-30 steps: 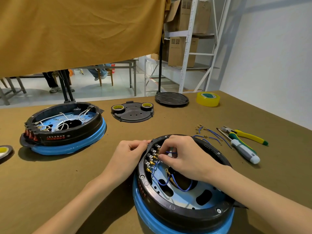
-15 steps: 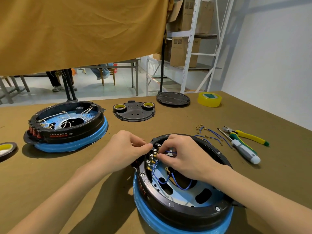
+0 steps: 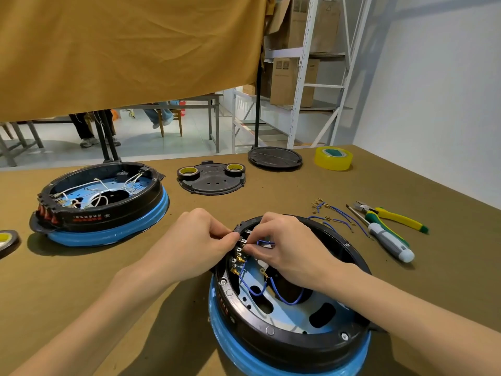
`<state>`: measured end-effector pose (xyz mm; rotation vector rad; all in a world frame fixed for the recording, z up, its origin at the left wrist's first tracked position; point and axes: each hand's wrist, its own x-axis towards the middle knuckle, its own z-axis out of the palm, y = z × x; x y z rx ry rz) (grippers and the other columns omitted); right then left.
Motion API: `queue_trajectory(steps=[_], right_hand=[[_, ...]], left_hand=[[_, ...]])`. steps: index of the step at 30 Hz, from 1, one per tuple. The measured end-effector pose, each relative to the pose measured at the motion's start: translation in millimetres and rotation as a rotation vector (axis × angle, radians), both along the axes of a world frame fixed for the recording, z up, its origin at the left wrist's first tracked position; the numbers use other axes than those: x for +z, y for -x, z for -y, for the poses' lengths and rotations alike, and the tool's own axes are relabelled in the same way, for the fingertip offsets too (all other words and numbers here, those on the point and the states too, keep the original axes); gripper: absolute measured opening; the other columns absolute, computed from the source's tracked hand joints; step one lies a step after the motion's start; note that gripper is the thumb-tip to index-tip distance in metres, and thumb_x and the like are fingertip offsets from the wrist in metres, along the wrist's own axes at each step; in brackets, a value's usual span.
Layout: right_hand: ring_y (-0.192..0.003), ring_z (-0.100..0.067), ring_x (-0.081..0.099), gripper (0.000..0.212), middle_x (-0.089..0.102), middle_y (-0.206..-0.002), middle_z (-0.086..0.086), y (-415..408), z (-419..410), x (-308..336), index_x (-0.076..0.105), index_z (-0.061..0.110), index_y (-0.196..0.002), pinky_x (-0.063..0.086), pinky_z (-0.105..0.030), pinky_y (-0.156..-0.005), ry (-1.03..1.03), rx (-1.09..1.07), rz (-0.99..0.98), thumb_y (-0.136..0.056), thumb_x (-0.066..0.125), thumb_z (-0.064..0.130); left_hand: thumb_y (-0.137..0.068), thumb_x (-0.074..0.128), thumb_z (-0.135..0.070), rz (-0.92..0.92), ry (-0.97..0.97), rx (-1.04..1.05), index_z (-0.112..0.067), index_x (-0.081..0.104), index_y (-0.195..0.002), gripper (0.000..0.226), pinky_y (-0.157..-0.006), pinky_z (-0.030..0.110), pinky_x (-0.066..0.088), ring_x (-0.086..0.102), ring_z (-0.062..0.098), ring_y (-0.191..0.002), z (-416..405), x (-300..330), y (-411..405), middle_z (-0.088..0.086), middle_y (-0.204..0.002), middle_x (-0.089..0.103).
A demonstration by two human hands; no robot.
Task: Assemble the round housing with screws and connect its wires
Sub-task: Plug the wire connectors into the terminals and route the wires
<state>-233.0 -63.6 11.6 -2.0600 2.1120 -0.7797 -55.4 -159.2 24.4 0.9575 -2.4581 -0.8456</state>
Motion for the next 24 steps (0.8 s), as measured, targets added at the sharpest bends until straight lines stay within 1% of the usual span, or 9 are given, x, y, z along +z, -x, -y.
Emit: queue_trajectory(steps=[2,3,7,9,14,17,19,21,24], right_hand=[[-0.084,-0.012,0.051,0.019,0.055,-0.092,0.012,-1.0,0.1,-0.6,0.078,0.03,-0.099,0.039,-0.033,-0.069,0.008,-0.008,-0.004,-0.096,0.068,0.045],[-0.084,-0.012,0.052,0.018,0.054,-0.091,0.012,-1.5,0.1,-1.1,0.079,0.03,-0.098,0.039,-0.034,-0.069,0.013,-0.008,-0.005,-0.096,0.068,0.044],[-0.085,-0.014,0.055,0.019,0.057,-0.092,0.011,-2.8,0.6,-0.7,0.08,0.031,-0.098,0.046,-0.038,-0.073,0.021,-0.014,-0.012,-0.095,0.068,0.046],[-0.086,-0.015,0.056,0.02,0.059,-0.094,0.009,-2.9,2.0,0.8,0.08,0.031,-0.099,0.048,-0.039,-0.075,0.01,-0.019,-0.009,-0.095,0.068,0.046],[-0.086,-0.013,0.058,0.018,0.063,-0.093,0.006,-2.4,1.5,1.3,0.081,0.026,-0.096,0.051,-0.04,-0.08,0.021,-0.011,0.058,-0.092,0.073,0.042],[-0.082,-0.005,0.056,0.017,0.062,-0.093,0.008,-0.9,-3.6,-0.1,0.079,0.027,-0.095,0.049,-0.034,-0.079,0.018,-0.005,0.104,-0.087,0.076,0.041],[-0.08,-0.003,0.053,0.015,0.061,-0.094,0.009,0.0,-5.9,-0.2,0.079,0.029,-0.097,0.047,-0.031,-0.078,0.016,0.004,0.115,-0.089,0.075,0.041],[-0.08,-0.006,0.053,0.015,0.062,-0.096,0.007,0.9,-5.9,0.2,0.079,0.028,-0.099,0.049,-0.035,-0.08,0.015,0.008,0.104,-0.091,0.073,0.039],[-0.084,-0.01,0.054,0.014,0.062,-0.095,0.004,0.2,-3.5,1.2,0.08,0.025,-0.099,0.049,-0.039,-0.083,0.013,0.013,0.084,-0.093,0.073,0.035]], left_hand=[[-0.101,0.061,-0.037,-0.008,-0.01,-0.004,-0.029,0.083,-0.099,0.024,-0.062,0.035,0.059,0.071,0.018,-0.069,-0.2,0.7,-0.2,-0.002,-0.071,0.076],[-0.101,0.061,-0.037,-0.011,-0.01,-0.004,-0.028,0.083,-0.1,0.024,-0.064,0.036,0.059,0.072,0.018,-0.071,-0.4,1.0,-0.6,-0.003,-0.072,0.077],[-0.101,0.061,-0.036,-0.03,0.022,-0.006,-0.03,0.083,-0.1,0.023,-0.067,0.041,0.062,0.072,0.018,-0.072,-0.5,-1.3,0.0,-0.003,-0.073,0.077],[-0.101,0.061,-0.035,-0.049,0.034,-0.006,-0.03,0.083,-0.099,0.022,-0.068,0.043,0.061,0.072,0.016,-0.074,0.1,-4.1,0.0,-0.005,-0.076,0.077],[-0.098,0.067,-0.034,-0.121,-0.033,-0.001,-0.031,0.082,-0.103,0.017,-0.075,0.029,0.064,0.073,0.0,-0.082,5.4,-10.8,-1.7,-0.014,-0.085,0.079],[-0.094,0.071,-0.034,-0.187,-0.027,0.062,-0.029,0.08,-0.109,0.018,-0.082,0.022,0.062,0.071,-0.005,-0.087,6.8,-15.5,1.5,-0.016,-0.09,0.077],[-0.096,0.068,-0.035,-0.164,-0.005,0.045,-0.031,0.079,-0.11,0.018,-0.078,0.017,0.06,0.07,-0.007,-0.086,7.1,-16.5,3.6,-0.019,-0.089,0.076],[-0.097,0.067,-0.035,-0.152,-0.025,0.001,-0.033,0.08,-0.108,0.017,-0.075,0.017,0.06,0.07,-0.008,-0.086,8.2,-16.4,3.7,-0.021,-0.088,0.077],[-0.098,0.067,-0.029,-0.186,-0.072,-0.076,-0.035,0.08,-0.109,0.018,-0.076,0.02,0.061,0.071,-0.006,-0.089,9.9,-16.9,-0.4,-0.023,-0.092,0.077]])
